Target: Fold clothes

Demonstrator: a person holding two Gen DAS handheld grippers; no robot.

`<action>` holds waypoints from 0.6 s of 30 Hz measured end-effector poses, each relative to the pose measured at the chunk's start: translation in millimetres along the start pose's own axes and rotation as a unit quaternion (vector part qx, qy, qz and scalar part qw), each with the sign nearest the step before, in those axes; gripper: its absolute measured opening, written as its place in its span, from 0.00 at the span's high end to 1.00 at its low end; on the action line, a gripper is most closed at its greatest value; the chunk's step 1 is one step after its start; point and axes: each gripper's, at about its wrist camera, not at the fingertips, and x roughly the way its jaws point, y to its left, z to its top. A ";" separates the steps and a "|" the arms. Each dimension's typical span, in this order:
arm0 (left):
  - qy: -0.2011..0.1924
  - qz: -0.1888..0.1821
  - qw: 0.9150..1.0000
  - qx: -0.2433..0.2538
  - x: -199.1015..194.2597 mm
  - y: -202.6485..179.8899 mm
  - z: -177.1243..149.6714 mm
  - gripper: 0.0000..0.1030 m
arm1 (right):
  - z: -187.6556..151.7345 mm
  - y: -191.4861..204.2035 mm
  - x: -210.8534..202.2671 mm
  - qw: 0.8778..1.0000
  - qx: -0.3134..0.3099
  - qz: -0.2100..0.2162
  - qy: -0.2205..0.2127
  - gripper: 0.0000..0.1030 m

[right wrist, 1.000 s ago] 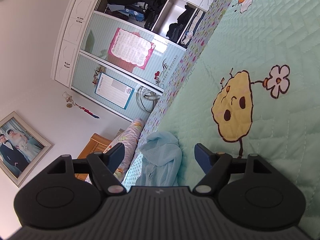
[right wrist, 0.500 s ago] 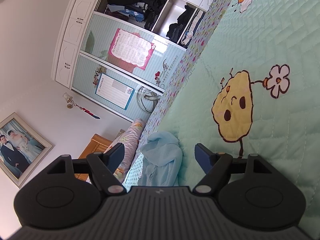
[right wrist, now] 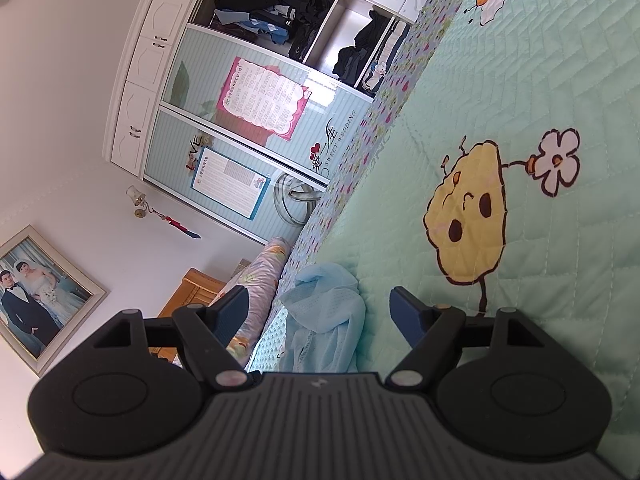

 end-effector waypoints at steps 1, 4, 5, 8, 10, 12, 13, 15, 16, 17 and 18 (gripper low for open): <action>0.002 -0.009 1.000 -0.002 0.9 1.2 -0.3 0.08 | -0.1 0.0 0.0 1.000 0.000 0.000 0.000 0.24; 0.005 -0.020 1.000 -0.003 2.7 2.9 -0.9 0.07 | 2.2 -0.3 -0.9 1.000 -0.001 0.000 0.001 0.24; 0.004 -0.020 1.000 -0.004 1.9 3.0 -0.5 0.07 | 2.2 -0.2 -0.5 1.000 -0.001 0.000 0.001 0.24; -0.004 -0.028 1.000 -0.012 -5.9 5.3 2.6 0.21 | 2.4 -0.3 0.1 1.000 -0.001 0.000 0.000 0.24; -0.011 -0.056 0.998 -0.029 -15.7 9.7 5.2 0.26 | 2.4 -0.5 0.2 1.000 -0.001 0.000 0.000 0.24; -0.011 -0.097 0.994 -0.047 -23.8 11.3 5.4 0.26 | 2.3 -0.8 0.6 1.000 -0.001 0.000 0.000 0.24; -0.011 -0.108 0.993 -0.043 -25.3 8.2 4.6 0.26 | 2.5 -0.6 0.7 1.000 -0.001 0.000 0.000 0.24; -0.002 -0.122 0.992 -0.031 -22.8 0.2 2.2 0.20 | 2.8 -3.0 0.9 1.000 -0.001 0.001 0.000 0.24; 0.009 -0.126 0.992 -0.026 -18.4 -4.2 0.6 0.20 | 2.9 -3.5 0.9 1.000 -0.001 0.001 0.001 0.24; 0.012 -0.132 0.991 -0.026 -17.1 -5.4 -0.7 0.19 | 2.9 -3.6 0.7 1.000 -0.001 0.001 0.000 0.24; 0.013 -0.138 0.990 -0.026 -16.7 -5.7 -1.8 0.17 | 3.0 -3.6 0.5 1.000 0.000 0.001 0.000 0.23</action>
